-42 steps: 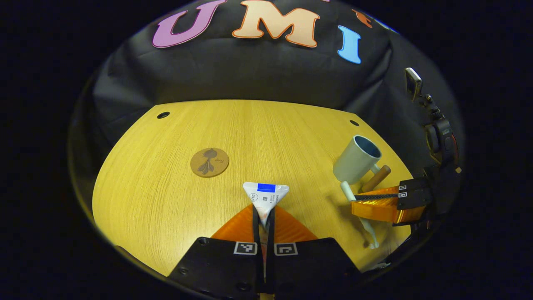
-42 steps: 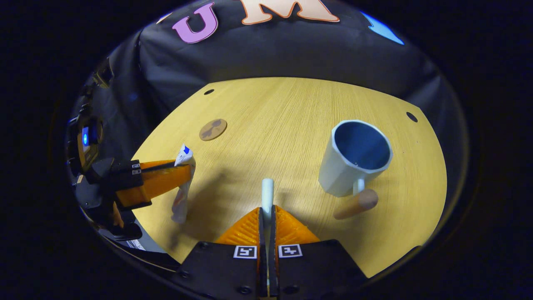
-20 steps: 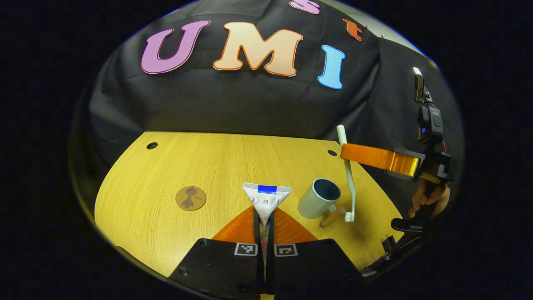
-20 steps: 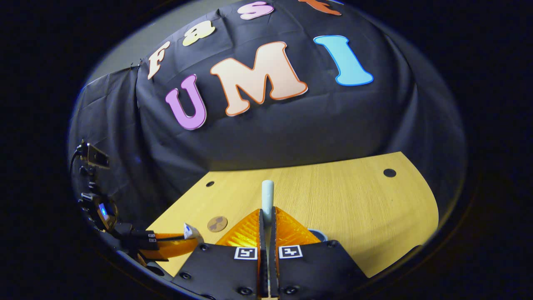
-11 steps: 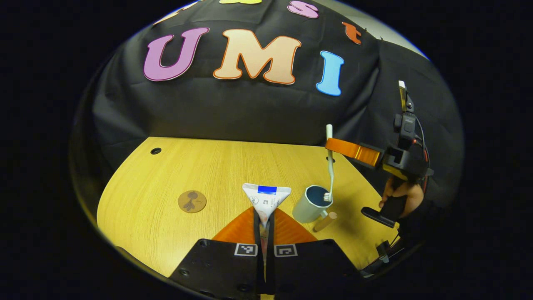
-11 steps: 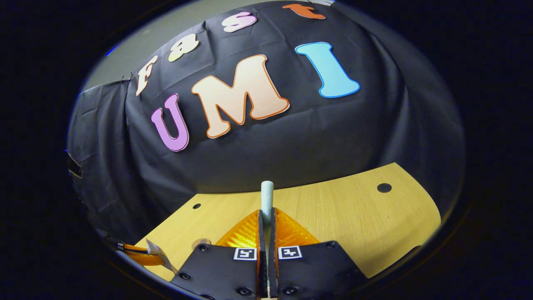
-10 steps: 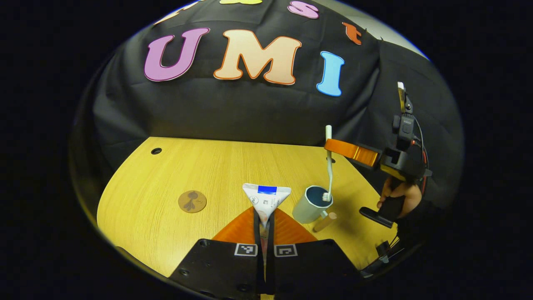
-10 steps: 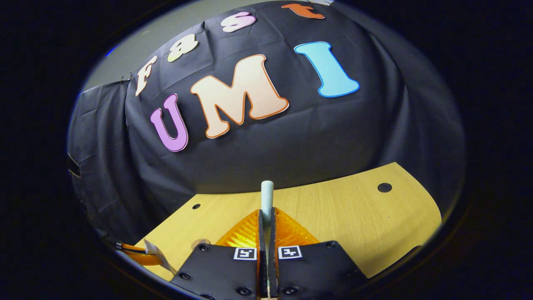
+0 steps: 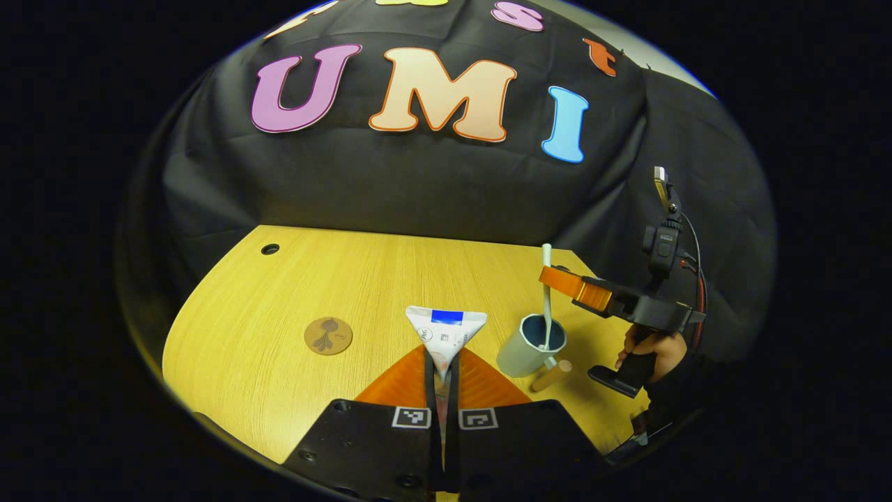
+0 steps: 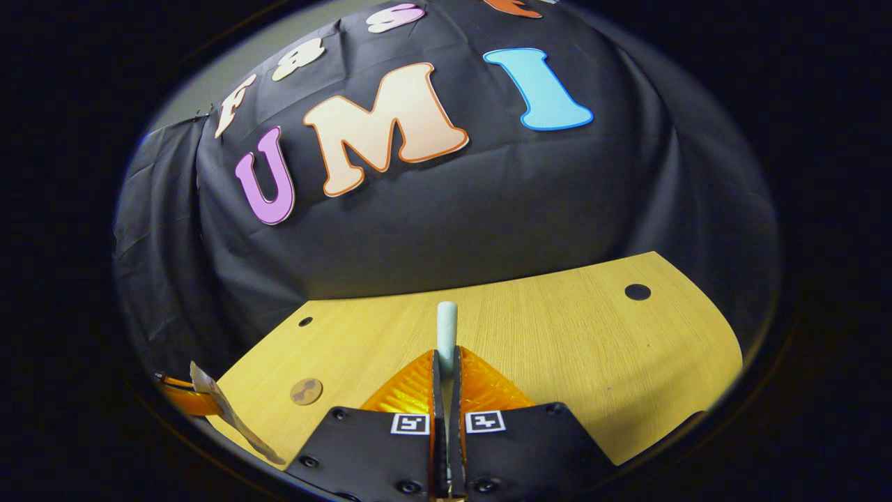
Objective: Put the toothbrush and toothpaste on the desktop into the cup, then pick up the cup and place it on the coaster on the desktop.
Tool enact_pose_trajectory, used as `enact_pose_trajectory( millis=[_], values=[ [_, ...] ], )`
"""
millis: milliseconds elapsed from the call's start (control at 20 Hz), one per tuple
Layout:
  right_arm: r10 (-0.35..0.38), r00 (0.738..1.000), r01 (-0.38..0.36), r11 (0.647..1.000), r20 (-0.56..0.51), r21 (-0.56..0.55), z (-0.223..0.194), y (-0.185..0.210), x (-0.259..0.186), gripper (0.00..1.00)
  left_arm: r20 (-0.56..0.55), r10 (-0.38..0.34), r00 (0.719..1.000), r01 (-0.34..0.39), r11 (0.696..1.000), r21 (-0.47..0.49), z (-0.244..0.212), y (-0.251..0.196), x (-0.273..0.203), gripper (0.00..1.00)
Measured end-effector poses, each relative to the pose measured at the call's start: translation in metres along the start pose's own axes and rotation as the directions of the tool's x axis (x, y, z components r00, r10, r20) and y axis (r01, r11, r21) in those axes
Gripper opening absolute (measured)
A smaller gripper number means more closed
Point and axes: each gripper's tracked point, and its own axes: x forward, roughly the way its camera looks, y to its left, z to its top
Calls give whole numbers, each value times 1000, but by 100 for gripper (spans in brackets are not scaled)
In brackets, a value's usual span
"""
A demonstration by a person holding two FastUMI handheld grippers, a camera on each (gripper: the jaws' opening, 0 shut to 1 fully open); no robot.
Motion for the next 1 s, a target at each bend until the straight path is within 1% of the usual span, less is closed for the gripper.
enact_pose_trajectory(
  millis=[50,150,200,250,300,350,400,450,700,1000],
  values=[
    [-2,1000,2,1000,-10,-1,-3,0,-4,8,5,-7,1000,7,1000,0,2,-3,2,0],
    [19,1000,-19,1000,-22,-9,-6,5,-11,12,9,-28,1000,28,1000,1,6,-10,7,0],
    [27,999,-28,999,-28,-15,-8,6,-16,18,13,-42,999,42,999,1,8,-14,10,0],
    [32,999,-33,999,-30,-23,-10,7,-20,34,15,-59,998,59,998,6,11,-19,14,2],
    [31,999,-32,999,-29,-31,-11,6,-27,54,16,-74,997,73,997,8,13,-24,18,0],
    [27,999,-28,999,-31,-39,-13,3,-34,75,17,-89,996,89,996,13,15,-30,22,0],
    [20,999,-22,999,-29,-44,-13,-1,-44,84,23,-106,994,106,994,17,19,-37,25,0],
    [10,1000,-11,999,-23,-45,-15,-5,-51,96,29,-125,992,124,992,22,23,-44,29,0],
    [-69,997,69,998,-22,0,-22,-42,-98,96,72,-209,975,207,977,46,45,-78,47,0],
    [-181,983,181,982,-19,57,-27,-93,-143,96,116,-301,947,300,954,20,61,-116,78,0]
  ],
)
